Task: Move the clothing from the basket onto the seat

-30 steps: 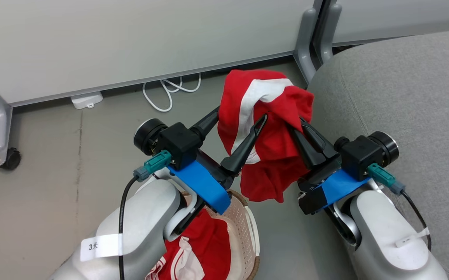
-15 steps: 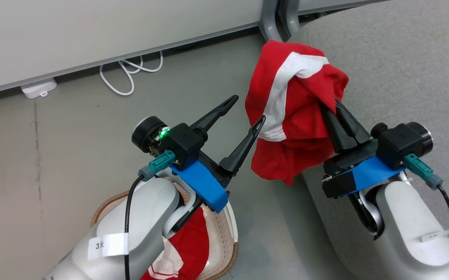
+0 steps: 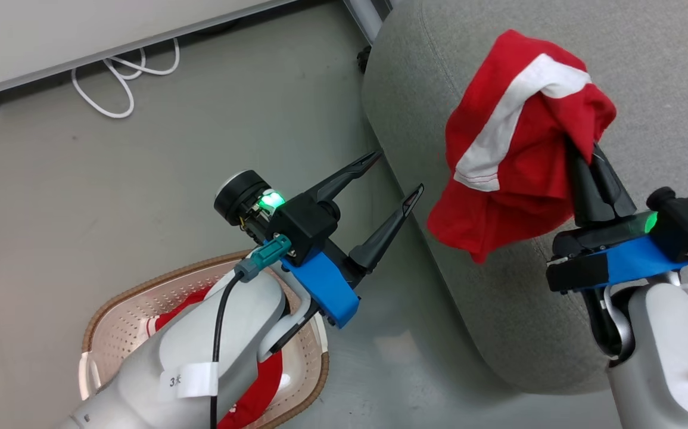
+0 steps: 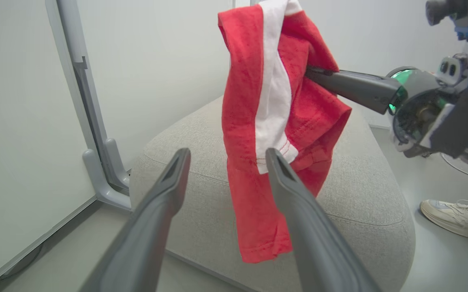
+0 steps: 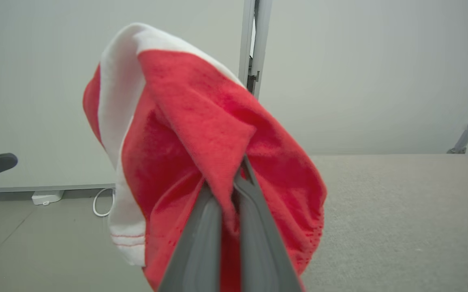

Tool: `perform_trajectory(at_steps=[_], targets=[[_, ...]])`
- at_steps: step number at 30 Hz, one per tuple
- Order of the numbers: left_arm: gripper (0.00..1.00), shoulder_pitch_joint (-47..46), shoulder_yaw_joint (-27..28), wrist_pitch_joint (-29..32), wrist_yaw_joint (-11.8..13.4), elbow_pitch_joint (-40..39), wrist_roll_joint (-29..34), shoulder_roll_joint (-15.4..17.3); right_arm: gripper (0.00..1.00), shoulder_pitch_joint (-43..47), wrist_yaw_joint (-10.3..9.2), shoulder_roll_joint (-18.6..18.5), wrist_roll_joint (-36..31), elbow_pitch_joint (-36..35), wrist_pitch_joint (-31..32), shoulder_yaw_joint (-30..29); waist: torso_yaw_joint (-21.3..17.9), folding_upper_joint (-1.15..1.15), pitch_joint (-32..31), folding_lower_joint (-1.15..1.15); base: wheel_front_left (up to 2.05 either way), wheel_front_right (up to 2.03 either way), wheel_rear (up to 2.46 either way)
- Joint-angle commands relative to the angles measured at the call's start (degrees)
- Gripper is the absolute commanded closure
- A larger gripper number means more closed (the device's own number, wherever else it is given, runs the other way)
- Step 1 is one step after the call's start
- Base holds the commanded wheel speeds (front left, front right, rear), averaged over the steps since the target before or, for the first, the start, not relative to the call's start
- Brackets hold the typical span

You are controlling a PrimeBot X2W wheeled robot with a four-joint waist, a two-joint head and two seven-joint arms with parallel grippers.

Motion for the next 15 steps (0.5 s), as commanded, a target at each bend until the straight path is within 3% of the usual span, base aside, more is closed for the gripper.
perform_trajectory(at_steps=[1, 15], targets=[[0.00, -1.0, -0.4, -0.3, -0.1, 0.2, 0.3, 0.2, 1.00, 0.7, 0.02, 0.5, -0.1, -0.5, -0.2, -0.9, -1.2, 0.00, 1.3, 0.00, 0.00, 0.00, 0.00], [0.00, -3.0, -4.8, -0.3, -0.1, 1.4, -0.5, 0.6, 1.00, 5.0, 0.03, 2.7, 0.2, -2.4, -0.2, -8.5, -5.0, 0.00, 5.7, 0.00, 0.00, 0.00, 0.00]])
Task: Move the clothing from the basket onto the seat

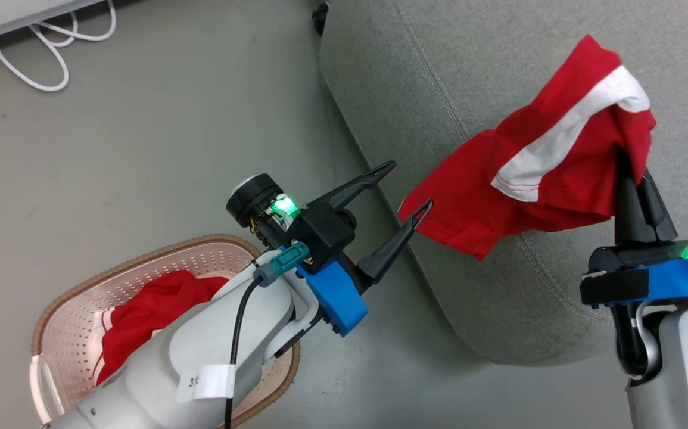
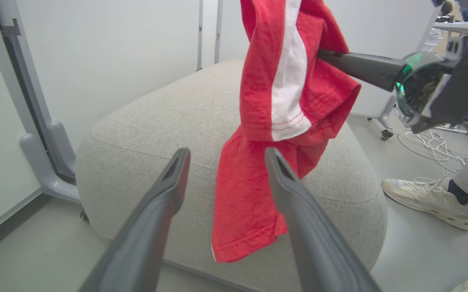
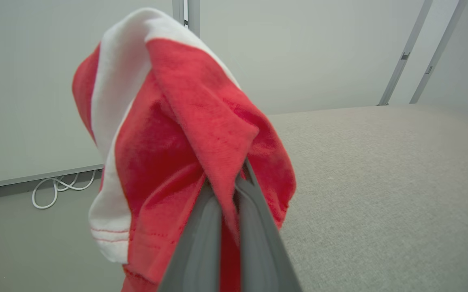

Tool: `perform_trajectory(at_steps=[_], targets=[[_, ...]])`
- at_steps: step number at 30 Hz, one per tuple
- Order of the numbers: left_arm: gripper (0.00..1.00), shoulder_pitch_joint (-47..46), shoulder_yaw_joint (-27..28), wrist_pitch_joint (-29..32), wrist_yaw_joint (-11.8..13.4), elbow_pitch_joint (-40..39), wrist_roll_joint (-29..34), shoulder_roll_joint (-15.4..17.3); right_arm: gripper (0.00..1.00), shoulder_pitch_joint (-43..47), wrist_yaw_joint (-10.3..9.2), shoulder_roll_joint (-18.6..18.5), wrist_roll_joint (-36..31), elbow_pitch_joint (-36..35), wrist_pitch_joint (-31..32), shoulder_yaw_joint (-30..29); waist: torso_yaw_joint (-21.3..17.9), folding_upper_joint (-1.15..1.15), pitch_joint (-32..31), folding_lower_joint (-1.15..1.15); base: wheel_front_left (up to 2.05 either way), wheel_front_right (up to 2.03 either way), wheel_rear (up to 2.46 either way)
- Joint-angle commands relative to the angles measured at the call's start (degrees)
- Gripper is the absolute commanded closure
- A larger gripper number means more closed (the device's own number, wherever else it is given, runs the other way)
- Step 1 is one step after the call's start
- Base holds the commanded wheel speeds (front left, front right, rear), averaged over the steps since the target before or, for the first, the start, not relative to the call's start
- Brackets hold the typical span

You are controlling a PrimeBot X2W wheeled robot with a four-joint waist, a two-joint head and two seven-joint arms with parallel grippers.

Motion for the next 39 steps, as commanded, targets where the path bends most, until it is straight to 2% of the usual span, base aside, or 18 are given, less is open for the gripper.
perform_trajectory(at_steps=[1, 14, 20, 26, 30, 35, 39], targets=[[0.00, -0.9, 0.0, -0.3, -0.1, 0.1, 0.0, 0.2, 1.00, 0.6, 0.01, 0.2, 0.2, -0.3, -0.2, -0.2, -0.4, 0.00, 0.4, 0.00, 0.00, 0.00, 0.00], [0.00, -1.8, -1.0, -0.3, -0.1, 0.1, -0.4, -0.2, 1.00, 0.8, 0.02, 1.4, -0.1, -0.8, -0.2, -1.0, -0.8, 0.00, 1.6, 0.00, 0.00, 0.00, 0.00], [0.00, -2.3, -0.3, -0.3, -0.1, -0.4, 0.2, 0.2, 1.00, -3.2, 0.01, -0.7, -1.1, -3.3, -0.2, 0.1, -0.3, 0.00, 2.5, 0.00, 0.00, 0.00, 0.00], [0.00, -3.6, 1.2, -0.3, -0.1, -1.2, 1.7, 1.0, 1.00, -12.4, 0.01, -5.1, -1.9, -5.4, -0.2, 1.7, 0.0, 0.00, 5.5, 0.00, 0.00, 0.00, 0.00], [0.00, -5.1, 1.5, -0.3, -0.1, -1.7, 2.8, 1.3, 1.00, -20.0, 0.01, -9.0, -2.2, -6.2, -0.2, 0.0, 1.0, 0.00, 8.6, 0.00, 0.00, 0.00, 0.00], [0.00, -7.8, 1.9, -0.3, -0.1, -2.4, 4.1, 1.9, 1.00, -28.0, 0.01, -14.5, -1.9, -6.9, -0.2, -5.4, 2.5, 0.00, 13.7, 0.00, 0.00, 0.00, 0.00], [0.00, -10.3, 2.4, -0.3, -0.1, -2.8, 5.2, 2.6, 1.00, -32.5, 0.01, -18.1, -0.7, -6.1, -0.2, -12.1, 3.3, 0.00, 18.1, 0.00, 0.00, 0.00, 0.00]])
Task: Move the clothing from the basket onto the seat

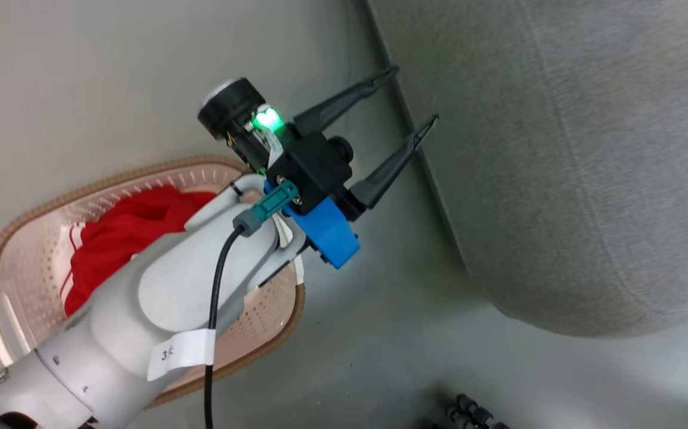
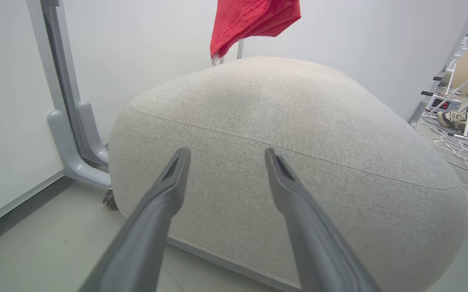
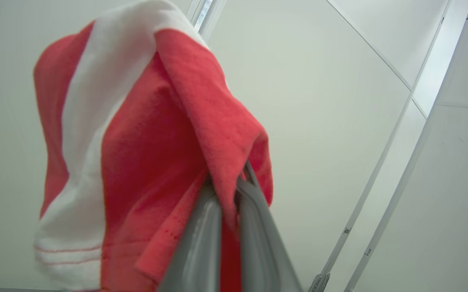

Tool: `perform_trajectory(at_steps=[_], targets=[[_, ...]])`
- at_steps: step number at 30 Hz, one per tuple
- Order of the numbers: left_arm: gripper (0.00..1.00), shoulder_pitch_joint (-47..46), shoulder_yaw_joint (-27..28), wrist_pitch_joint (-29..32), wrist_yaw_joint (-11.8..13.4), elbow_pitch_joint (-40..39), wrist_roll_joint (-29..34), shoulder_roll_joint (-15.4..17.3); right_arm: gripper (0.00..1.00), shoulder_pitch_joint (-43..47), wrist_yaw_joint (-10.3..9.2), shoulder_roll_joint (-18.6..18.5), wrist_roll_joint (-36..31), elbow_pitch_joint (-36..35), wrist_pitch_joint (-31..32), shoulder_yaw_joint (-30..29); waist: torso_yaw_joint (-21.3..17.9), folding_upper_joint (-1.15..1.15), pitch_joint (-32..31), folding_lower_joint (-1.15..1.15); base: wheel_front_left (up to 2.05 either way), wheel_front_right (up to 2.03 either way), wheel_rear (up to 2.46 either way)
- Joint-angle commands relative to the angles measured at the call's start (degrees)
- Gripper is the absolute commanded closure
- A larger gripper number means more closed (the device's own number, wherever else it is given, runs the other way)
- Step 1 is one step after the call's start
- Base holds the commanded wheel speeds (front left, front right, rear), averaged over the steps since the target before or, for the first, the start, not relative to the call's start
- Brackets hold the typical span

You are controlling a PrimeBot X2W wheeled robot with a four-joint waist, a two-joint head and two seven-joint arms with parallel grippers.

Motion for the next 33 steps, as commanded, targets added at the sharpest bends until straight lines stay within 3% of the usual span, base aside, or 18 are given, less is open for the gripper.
perform_trajectory(at_steps=[1, 8, 12, 22, 32, 33], targets=[[0.00, -1.2, 0.4, -0.3, -0.1, -0.1, 0.4, 0.5, 1.00, -1.1, 0.01, -0.7, 0.3, 0.7, -0.2, -1.1, 1.1, 0.00, 3.5, 0.00, 0.00, 0.00, 0.00], [0.00, -4.5, -0.3, -0.3, -0.1, -0.8, 2.0, 1.2, 1.00, -3.5, 0.01, -5.6, 1.4, 7.8, -0.2, -8.2, 1.6, 0.00, 8.9, 0.00, 0.00, 0.00, 0.00], [0.00, -5.7, -0.9, -0.3, -0.1, -1.0, 2.2, 1.1, 1.00, -1.8, 0.00, -7.3, 0.4, 13.1, -0.2, -8.3, 2.0, 0.00, 10.5, 0.00, 0.00, 0.00, 0.00], [0.00, -6.1, -0.3, -0.3, -0.1, -1.4, 2.5, 1.2, 1.00, 1.4, 0.01, -2.6, 0.0, 22.4, -0.2, -7.4, 2.1, 0.00, 12.1, 0.00, 0.00, 0.00, 0.00], [0.00, -5.8, 0.1, -0.3, -0.1, -1.4, 2.9, 0.8, 1.00, 3.8, 0.01, 0.9, 1.7, 26.5, -0.2, -6.1, 2.9, 0.00, 12.3, 0.00, 0.00, 0.00, 0.00], [0.00, -5.6, 0.2, -0.3, -0.1, -1.3, 2.9, 0.8, 0.80, 4.1, 0.01, 1.2, 1.9, 26.3, -0.2, -6.3, 3.0, 0.00, 12.0, 0.00, 0.00, 0.00, 0.00]])
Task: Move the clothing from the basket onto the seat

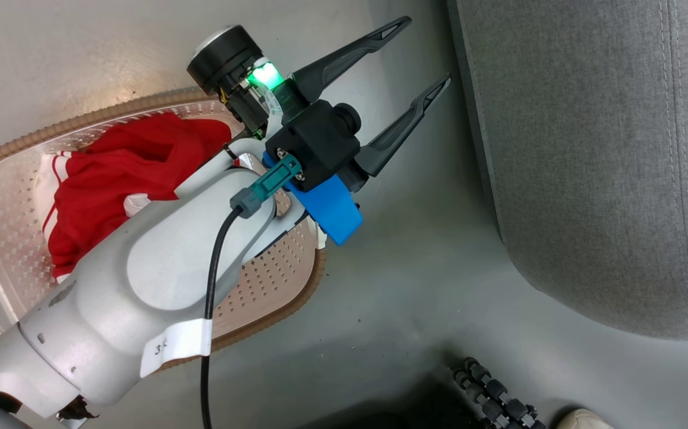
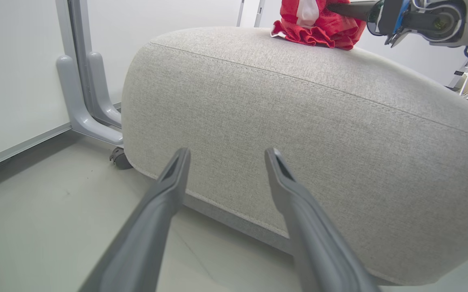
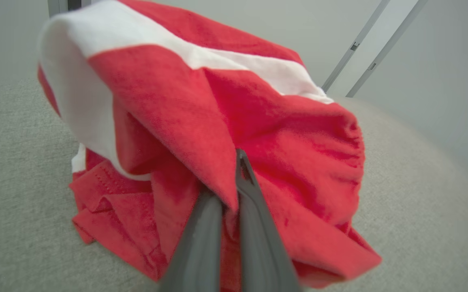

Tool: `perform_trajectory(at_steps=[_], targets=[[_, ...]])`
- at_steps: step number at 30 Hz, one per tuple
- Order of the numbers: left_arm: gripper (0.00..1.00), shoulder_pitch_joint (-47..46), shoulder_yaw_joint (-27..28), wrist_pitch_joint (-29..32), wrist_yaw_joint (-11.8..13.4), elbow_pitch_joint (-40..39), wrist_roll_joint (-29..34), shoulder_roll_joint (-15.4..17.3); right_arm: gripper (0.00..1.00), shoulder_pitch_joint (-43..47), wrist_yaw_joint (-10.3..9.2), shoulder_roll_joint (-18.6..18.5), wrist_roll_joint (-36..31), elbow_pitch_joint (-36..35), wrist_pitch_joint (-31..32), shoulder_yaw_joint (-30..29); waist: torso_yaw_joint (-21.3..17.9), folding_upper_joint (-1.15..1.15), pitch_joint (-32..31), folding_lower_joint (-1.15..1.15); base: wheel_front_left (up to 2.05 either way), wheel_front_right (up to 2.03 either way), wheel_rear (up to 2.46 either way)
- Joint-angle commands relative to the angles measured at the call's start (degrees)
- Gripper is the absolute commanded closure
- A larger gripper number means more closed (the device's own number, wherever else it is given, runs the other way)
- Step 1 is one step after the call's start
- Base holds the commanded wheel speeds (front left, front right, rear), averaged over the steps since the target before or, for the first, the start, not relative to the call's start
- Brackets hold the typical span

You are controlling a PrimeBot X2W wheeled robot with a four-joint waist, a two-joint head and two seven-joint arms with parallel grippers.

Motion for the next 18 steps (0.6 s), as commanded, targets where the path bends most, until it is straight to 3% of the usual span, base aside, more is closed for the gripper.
perform_trajectory(at_steps=[1, 2, 13, 18], targets=[[0.00, -0.4, 0.4, -0.3, -0.1, -0.1, 0.3, 0.0, 0.80, 0.8, 0.01, 0.3, 0.2, 0.0, -0.2, -0.1, 0.1, 0.00, -0.2, -0.01, 0.00, 0.00, 0.00], [0.00, 0.1, 0.8, -0.3, -0.1, -0.2, 0.3, -0.5, 0.00, 1.6, 0.01, 0.5, 0.3, -1.2, -0.2, -0.4, 0.4, 0.00, -0.9, -0.01, 0.00, 0.00, 0.00], [0.00, 5.0, 4.3, -0.3, -0.1, -1.7, 1.2, -2.9, 0.00, 14.0, 0.01, 2.9, -1.3, -11.1, -0.2, -0.3, 2.3, 0.00, -8.9, -0.01, 0.00, 0.00, 0.00], [0.00, 10.4, 8.3, -0.3, -0.1, -2.3, 2.6, -4.0, 0.00, 20.5, 0.01, 4.6, -2.4, -17.6, -0.2, 1.4, 3.5, 0.00, -15.8, -0.01, 0.00, 0.00, 0.00]])
